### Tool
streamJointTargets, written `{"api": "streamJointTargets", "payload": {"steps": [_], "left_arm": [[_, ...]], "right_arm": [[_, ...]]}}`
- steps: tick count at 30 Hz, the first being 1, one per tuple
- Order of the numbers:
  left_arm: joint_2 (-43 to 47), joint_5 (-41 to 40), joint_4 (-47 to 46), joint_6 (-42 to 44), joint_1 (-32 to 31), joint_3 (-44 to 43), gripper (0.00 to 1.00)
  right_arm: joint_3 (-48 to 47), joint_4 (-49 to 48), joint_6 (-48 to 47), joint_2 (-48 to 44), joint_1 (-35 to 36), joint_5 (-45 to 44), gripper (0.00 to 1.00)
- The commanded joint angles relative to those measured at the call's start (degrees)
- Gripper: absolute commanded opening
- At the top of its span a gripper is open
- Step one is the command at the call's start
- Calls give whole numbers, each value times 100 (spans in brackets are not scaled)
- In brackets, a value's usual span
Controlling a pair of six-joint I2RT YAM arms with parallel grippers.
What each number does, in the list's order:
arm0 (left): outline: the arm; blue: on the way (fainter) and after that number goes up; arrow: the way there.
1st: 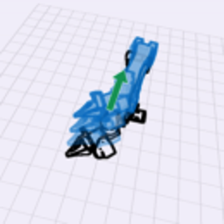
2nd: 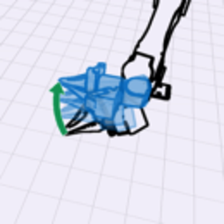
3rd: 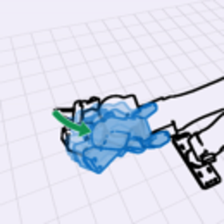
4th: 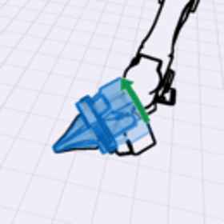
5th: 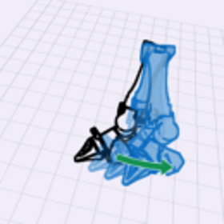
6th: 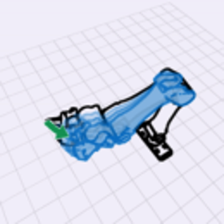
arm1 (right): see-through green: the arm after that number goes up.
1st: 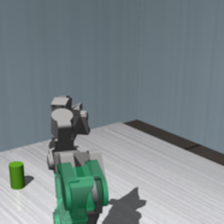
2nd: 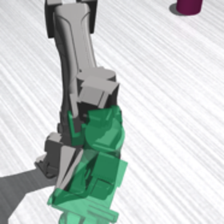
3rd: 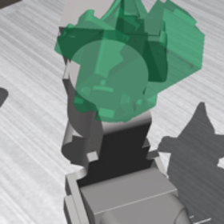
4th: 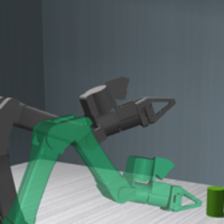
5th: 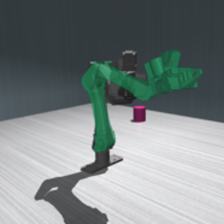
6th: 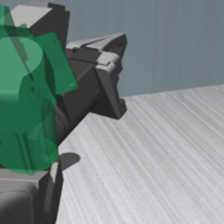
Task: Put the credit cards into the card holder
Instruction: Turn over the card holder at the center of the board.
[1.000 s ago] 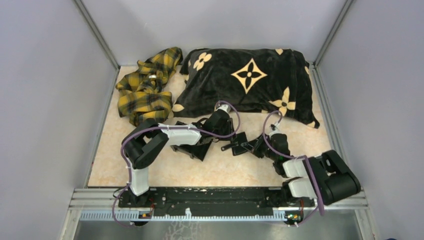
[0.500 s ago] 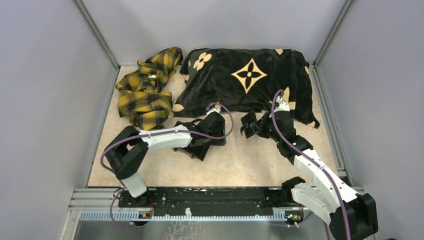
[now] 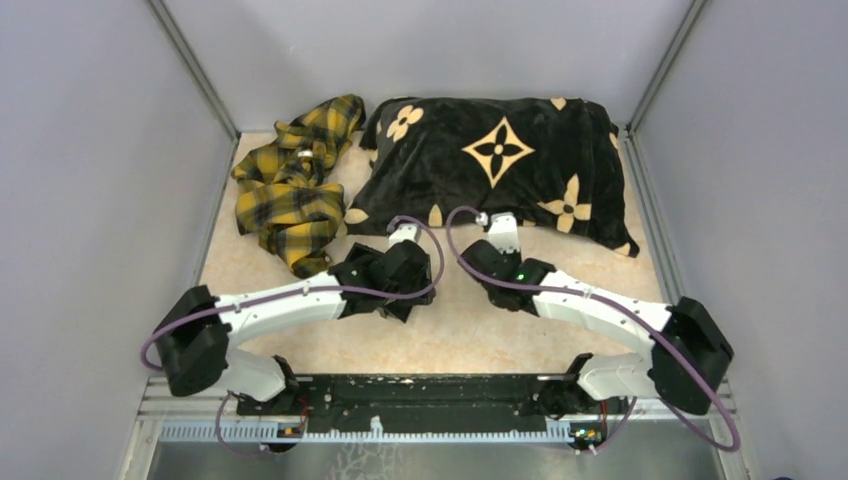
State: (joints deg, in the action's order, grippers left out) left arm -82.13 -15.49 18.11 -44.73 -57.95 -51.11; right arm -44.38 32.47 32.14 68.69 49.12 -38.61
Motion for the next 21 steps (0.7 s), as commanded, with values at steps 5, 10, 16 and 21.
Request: {"api": "streamJointTargets", "payload": {"steps": [5, 10, 16, 21], "left_arm": [[1239, -574, 495, -620, -167, 703, 56], [1854, -710, 631, -895, -219, 1084, 56], [2156, -893, 925, -1099, -349, 1180, 56], [2227, -1017, 1209, -1213, -423, 1133, 57]], "right_arm": [[-778, 461, 446, 1049, 948, -1781, 0], [-1100, 645, 965, 2153, 1460, -1966, 2], [-1468, 837, 1555, 3227, 1938, -1958, 12], [-1432, 260, 1496, 3208, 2204, -1477, 40]]}}
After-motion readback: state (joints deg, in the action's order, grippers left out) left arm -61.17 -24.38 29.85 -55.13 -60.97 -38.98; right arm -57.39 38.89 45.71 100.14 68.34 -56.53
